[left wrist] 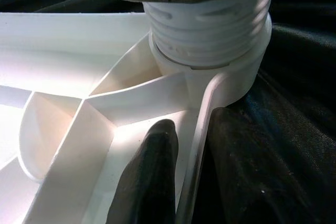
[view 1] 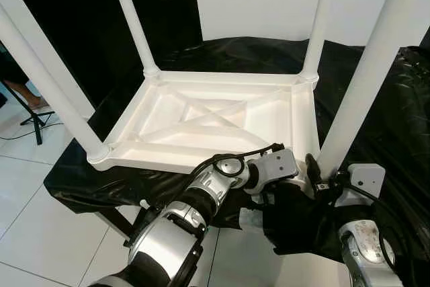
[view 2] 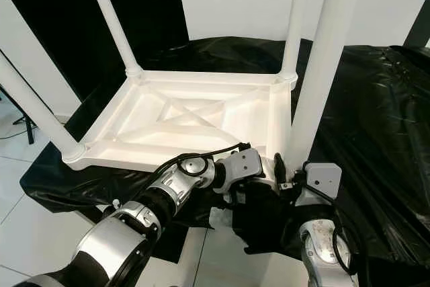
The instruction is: Building children table
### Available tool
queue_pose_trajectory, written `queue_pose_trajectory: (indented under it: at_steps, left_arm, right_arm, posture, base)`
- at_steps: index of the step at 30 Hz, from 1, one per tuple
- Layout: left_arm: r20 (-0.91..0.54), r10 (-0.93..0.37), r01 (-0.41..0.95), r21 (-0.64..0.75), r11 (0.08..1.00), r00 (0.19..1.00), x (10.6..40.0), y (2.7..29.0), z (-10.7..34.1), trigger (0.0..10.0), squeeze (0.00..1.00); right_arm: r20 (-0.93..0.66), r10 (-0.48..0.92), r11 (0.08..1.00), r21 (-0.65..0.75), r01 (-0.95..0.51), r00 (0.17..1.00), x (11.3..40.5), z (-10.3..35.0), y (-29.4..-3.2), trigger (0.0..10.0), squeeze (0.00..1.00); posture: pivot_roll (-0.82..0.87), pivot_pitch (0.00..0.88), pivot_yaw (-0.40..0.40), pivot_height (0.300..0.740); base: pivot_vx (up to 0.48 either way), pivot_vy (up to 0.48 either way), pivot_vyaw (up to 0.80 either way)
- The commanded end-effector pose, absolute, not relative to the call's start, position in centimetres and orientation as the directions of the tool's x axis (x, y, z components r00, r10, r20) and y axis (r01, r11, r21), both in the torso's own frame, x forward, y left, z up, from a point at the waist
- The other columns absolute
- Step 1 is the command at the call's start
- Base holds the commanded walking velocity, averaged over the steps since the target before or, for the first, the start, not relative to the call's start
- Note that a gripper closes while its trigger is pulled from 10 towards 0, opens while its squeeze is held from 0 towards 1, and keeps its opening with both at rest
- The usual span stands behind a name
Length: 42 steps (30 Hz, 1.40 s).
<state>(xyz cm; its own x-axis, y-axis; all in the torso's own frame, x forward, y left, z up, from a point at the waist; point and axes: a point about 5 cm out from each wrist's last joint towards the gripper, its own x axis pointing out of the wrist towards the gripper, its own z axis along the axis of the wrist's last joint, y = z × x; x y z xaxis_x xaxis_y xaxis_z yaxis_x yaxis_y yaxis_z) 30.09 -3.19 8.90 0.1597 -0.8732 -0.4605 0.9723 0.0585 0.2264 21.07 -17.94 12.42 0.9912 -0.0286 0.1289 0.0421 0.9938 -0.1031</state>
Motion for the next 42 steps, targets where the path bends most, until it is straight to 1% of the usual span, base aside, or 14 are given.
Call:
queue_pose_trajectory:
  at_steps: [1, 2, 3, 4, 5, 6, 7, 13, 14, 18, 26, 27, 28, 42]
  left_arm:
    - [-0.551, -0.722, 0.908, 0.253, 0.334, 0.419, 29.1, -1.8, 4.2, 10.0, 0.0]
    - [-0.551, -0.722, 0.908, 0.253, 0.334, 0.419, 29.1, -1.8, 4.2, 10.0, 0.0]
    - [-0.548, -0.723, 0.907, 0.253, 0.335, 0.42, 29.2, -1.9, 4.3, 10.0, 0.0]
    - [-0.548, -0.723, 0.907, 0.253, 0.335, 0.42, 29.2, -1.9, 4.3, 10.0, 0.0]
    - [-0.547, -0.726, 0.908, 0.251, 0.334, 0.418, 29.1, -2.1, 4.3, 10.0, 0.0]
    - [-0.547, -0.726, 0.908, 0.251, 0.334, 0.418, 29.1, -2.1, 4.3, 10.0, 0.0]
    - [-0.549, -0.727, 0.911, 0.25, 0.329, 0.413, 29.0, -2.1, 4.2, 10.0, 0.0]
    - [-0.549, -0.726, 0.91, 0.254, 0.328, 0.414, 29.1, -2.1, 4.3, 10.0, 0.0]
    - [-0.548, -0.726, 0.91, 0.254, 0.328, 0.415, 29.1, -2.1, 4.3, 10.0, 0.0]
    - [-0.552, -0.728, 0.914, 0.252, 0.319, 0.406, 28.8, -2.1, 4.1, 10.0, 0.0]
    - [-0.553, -0.728, 0.914, 0.25, 0.319, 0.405, 28.7, -2.2, 4.0, 10.0, 0.0]
    - [-0.552, -0.728, 0.914, 0.25, 0.319, 0.406, 28.8, -2.2, 4.1, 10.0, 0.0]
    - [-0.551, -0.728, 0.914, 0.251, 0.32, 0.407, 28.8, -2.2, 4.1, 10.0, 0.0]
    - [-0.551, -0.727, 0.912, 0.262, 0.316, 0.41, 29.1, -2.0, 4.3, 10.0, 0.0]
  right_arm:
    - [0.118, -0.086, 0.985, -0.141, 0.103, 0.989, 20.8, 12.2, -19.3, 0.0, 0.0]
    - [0.118, -0.086, 0.985, -0.141, 0.103, 0.989, 20.8, 12.2, -19.3, 0.0, 0.0]
    - [0.116, -0.044, 0.987, -0.15, 0.062, 0.992, 20.8, 12.2, -18.9, 4.0, 0.0]
    - [0.116, -0.044, 0.987, -0.15, 0.062, 0.992, 20.8, 12.2, -18.9, 4.0, 0.0]
    - [0.079, 0.06, 0.989, -0.141, -0.049, 0.995, 20.9, 11.9, -18.1, 10.0, 0.0]
    - [0.079, 0.06, 0.989, -0.141, -0.049, 0.995, 20.9, 11.9, -18.1, 10.0, 0.0]
    - [0.073, 0.127, 0.983, -0.139, -0.116, 0.989, 20.8, 11.9, -17.7, 10.0, 1.0]
    - [0.056, 0.27, 0.951, -0.171, -0.257, 0.961, 20.9, 12.2, -18.0, 10.0, 1.0]
    - [0.032, 0.339, 0.928, -0.173, -0.329, 0.94, 20.9, 12.3, -18.1, 10.0, 0.0]
    - [-0.033, 0.512, 0.836, -0.21, -0.507, 0.859, 20.2, 12.6, -18.4, 10.0, 0.0]
    - [-0.052, 0.514, 0.815, -0.283, -0.506, 0.856, 21.4, 13.5, -20.5, 10.0, 0.0]
    - [-0.065, 0.515, 0.81, -0.287, -0.511, 0.855, 21.7, 13.5, -20.9, 2.9, 0.0]
    - [-0.083, 0.529, 0.799, -0.286, -0.529, 0.845, 21.8, 13.5, -21.2, 0.0, 0.0]
    - [-0.125, 0.53, 0.828, -0.14, -0.544, 0.839, 20.8, 11.8, -19.9, 0.0, 0.0]
  posture:
    - [0.03, 0.0, 0.067, 0.74]
    - [0.03, 0.0, 0.067, 0.74]
    - [0.02, 0.0, 0.068, 0.74]
    - [0.02, 0.0, 0.068, 0.74]
    - [0.02, 0.0, 0.072, 0.74]
    - [0.02, 0.0, 0.072, 0.74]
    - [0.02, 0.0, 0.071, 0.74]
    - [0.02, 0.0, 0.075, 0.74]
    - [0.01, 0.0, 0.076, 0.74]
    - [0.01, 0.0, 0.074, 0.74]
    - [0.01, 0.0, 0.072, 0.74]
    - [0.01, 0.0, 0.072, 0.74]
    - [0.01, 0.0, 0.072, 0.74]
    - [0.01, 0.0, 0.083, 0.74]
  base:
    - [0.0, 0.0, 0.0]
    - [0.0, 0.0, 0.0]
    - [0.0, 0.0, 0.0]
    - [0.0, 0.0, 0.0]
    - [0.0, 0.0, 0.0]
    - [0.0, 0.0, 0.0]
    - [0.0, 0.0, 0.0]
    - [0.0, 0.0, 0.0]
    - [0.0, 0.0, 0.0]
    - [0.0, 0.0, 0.0]
    - [0.0, 0.0, 0.0]
    - [0.0, 0.0, 0.0]
    - [0.0, 0.0, 0.0]
    - [0.0, 0.0, 0.0]
